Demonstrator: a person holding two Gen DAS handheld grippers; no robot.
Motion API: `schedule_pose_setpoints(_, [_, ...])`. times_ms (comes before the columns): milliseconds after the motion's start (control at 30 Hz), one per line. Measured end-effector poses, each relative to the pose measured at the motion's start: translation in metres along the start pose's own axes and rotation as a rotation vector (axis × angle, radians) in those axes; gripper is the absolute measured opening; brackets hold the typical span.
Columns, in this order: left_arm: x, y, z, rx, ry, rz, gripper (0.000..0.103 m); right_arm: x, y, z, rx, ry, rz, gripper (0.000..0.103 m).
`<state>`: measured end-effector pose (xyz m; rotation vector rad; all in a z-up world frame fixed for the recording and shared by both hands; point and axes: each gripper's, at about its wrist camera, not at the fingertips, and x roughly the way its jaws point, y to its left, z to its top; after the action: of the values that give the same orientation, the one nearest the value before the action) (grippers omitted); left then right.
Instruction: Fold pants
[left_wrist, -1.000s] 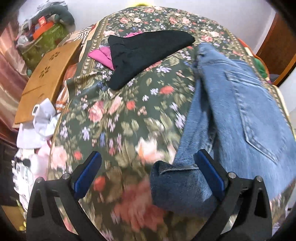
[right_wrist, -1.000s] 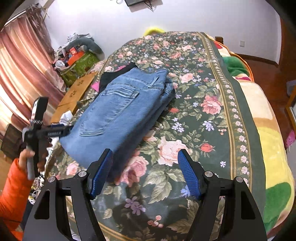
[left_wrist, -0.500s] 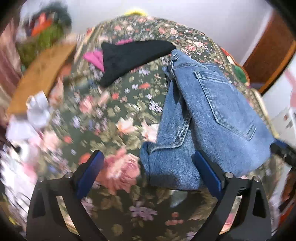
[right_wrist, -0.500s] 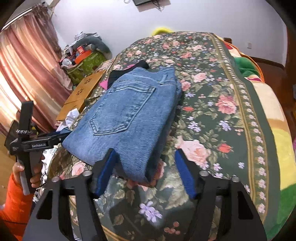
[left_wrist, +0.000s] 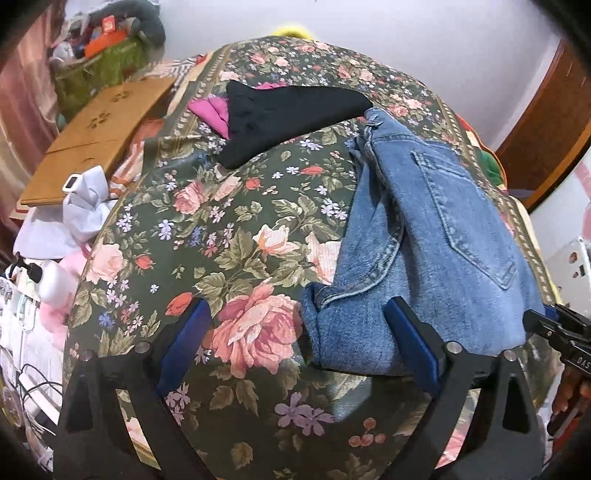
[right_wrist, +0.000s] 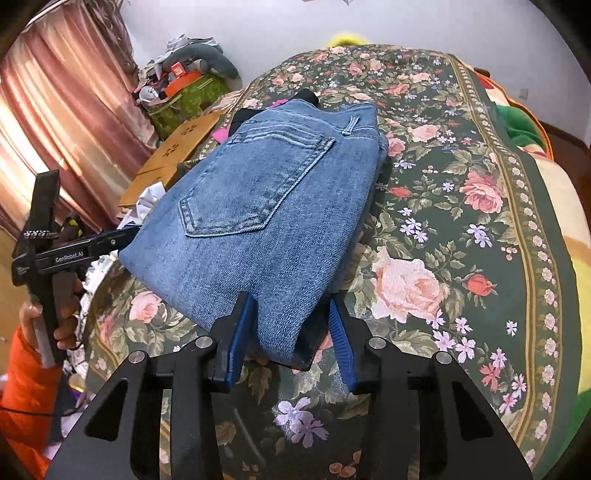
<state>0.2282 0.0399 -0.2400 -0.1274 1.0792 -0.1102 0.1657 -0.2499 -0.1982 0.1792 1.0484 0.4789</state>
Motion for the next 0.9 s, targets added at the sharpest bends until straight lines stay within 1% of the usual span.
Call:
schedule_pose_setpoints(67, [-0.006,-0.002,0.008,0.011,0.001,-0.006,0.093,-0.006,-0.001,0.006,0.0,-0.003,-0.007,0.04])
schedule_pose_setpoints(200, [-0.031,-0.01,0.036,0.067,-0.098,0.022,0.093,-0.018,-0.002,0.024,-0.023,-0.042,-0.074,0.041])
schedule_pose_setpoints(233, [-0.035,-0.012,0.043,0.077,-0.114,0.023,0.093,-0.02,-0.004,0.028,-0.024,-0.052,-0.075,0.041])
schedule_pose_setpoints(300, [-0.039,-0.016,0.062,0.099,-0.143,0.029,0.093,-0.022,-0.007,0.041,-0.026,-0.076,-0.078,0.045])
schedule_pose_setpoints(400, [-0.037,-0.024,0.088,0.131,-0.165,0.038,0.093,-0.019,-0.014,0.06,-0.035,-0.103,-0.109,0.05])
schedule_pose_setpoints(467, [-0.03,-0.031,0.104,0.151,-0.172,0.039,0.093,-0.013,-0.018,0.073,-0.035,-0.11,-0.114,0.053])
schedule_pose_setpoints(600, [-0.009,-0.045,0.133,0.18,-0.169,0.031,0.093,0.002,-0.028,0.096,-0.038,-0.099,-0.096,0.053])
schedule_pose_setpoints(667, [0.006,-0.052,0.146,0.186,-0.15,0.017,0.093,0.01,-0.033,0.106,-0.03,-0.096,-0.091,0.053])
schedule_pose_setpoints(800, [0.043,-0.067,0.17,0.204,-0.087,-0.031,0.093,0.039,-0.047,0.131,-0.011,-0.065,-0.063,0.053])
schedule_pose_setpoints(867, [0.06,-0.076,0.177,0.236,-0.051,-0.043,0.093,0.052,-0.052,0.141,-0.007,-0.051,-0.06,0.052])
schedule_pose_setpoints(900, [0.068,-0.081,0.178,0.255,-0.04,-0.038,0.093,0.061,-0.057,0.146,-0.004,-0.044,-0.064,0.051])
